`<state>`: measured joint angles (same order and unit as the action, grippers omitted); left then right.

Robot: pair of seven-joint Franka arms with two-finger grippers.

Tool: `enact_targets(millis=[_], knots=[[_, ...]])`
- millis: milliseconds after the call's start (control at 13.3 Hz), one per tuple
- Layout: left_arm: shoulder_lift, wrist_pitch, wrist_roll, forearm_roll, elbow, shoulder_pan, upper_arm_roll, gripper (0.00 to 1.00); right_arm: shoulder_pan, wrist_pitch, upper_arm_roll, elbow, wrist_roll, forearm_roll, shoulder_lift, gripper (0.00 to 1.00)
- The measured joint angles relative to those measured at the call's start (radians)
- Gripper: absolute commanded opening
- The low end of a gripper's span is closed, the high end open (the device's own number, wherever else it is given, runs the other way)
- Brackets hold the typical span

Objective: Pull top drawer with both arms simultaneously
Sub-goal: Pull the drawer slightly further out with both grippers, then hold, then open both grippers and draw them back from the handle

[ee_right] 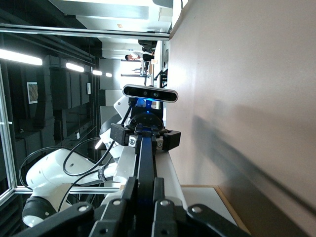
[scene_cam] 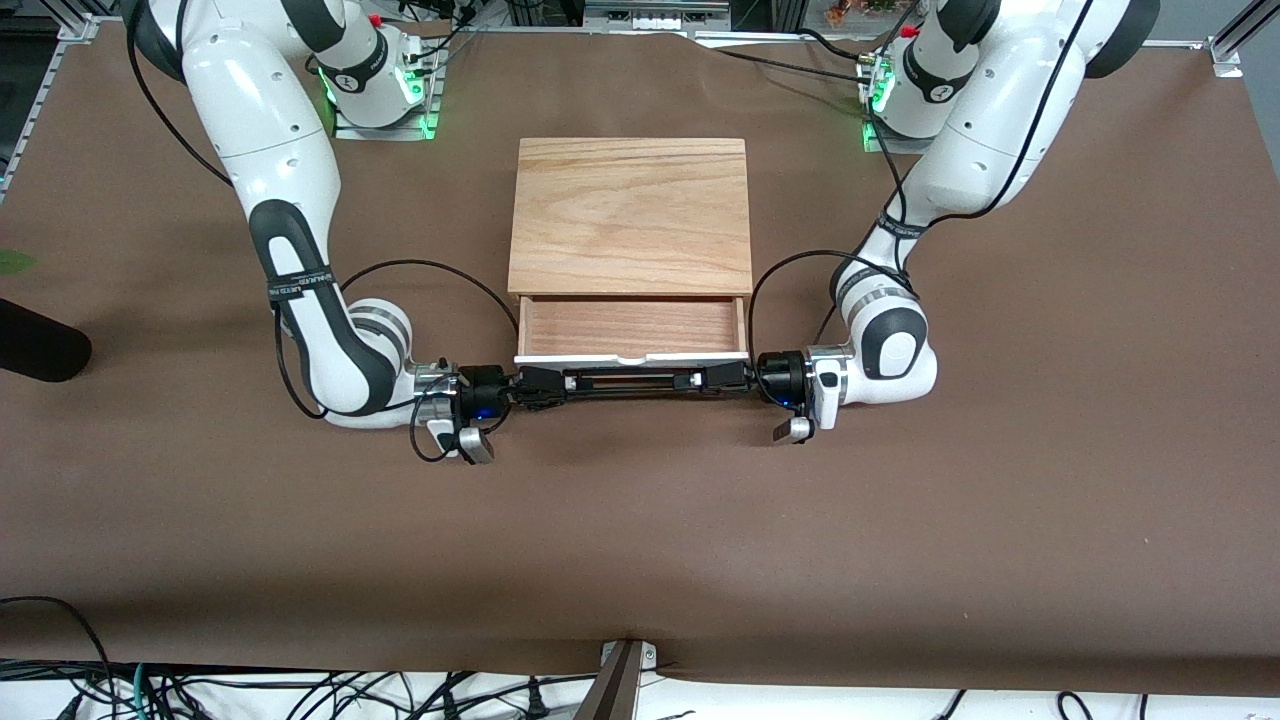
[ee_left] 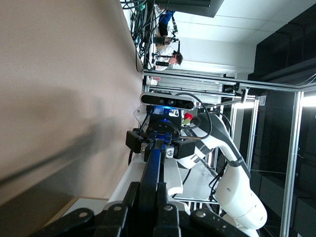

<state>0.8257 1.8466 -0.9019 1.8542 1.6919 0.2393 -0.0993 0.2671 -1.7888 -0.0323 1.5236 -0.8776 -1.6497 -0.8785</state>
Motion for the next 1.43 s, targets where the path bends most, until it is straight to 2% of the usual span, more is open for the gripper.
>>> enact_targets(millis=[1205,1356,1432], knots=[[0.010,0.000,0.035,-0.002,-0.023,0.008,0.013,0.00,-0.003,0.007,0.000,-0.039,0.014,0.006,-0.025,0.00],[0.010,0.000,0.035,-0.002,-0.023,0.008,0.013,0.00,-0.003,0.006,0.000,-0.045,0.014,0.019,-0.026,0.25],[0.010,0.000,0.035,-0.002,-0.023,0.008,0.013,0.00,-0.003,0.005,0.000,-0.047,0.015,0.022,-0.026,0.55]])
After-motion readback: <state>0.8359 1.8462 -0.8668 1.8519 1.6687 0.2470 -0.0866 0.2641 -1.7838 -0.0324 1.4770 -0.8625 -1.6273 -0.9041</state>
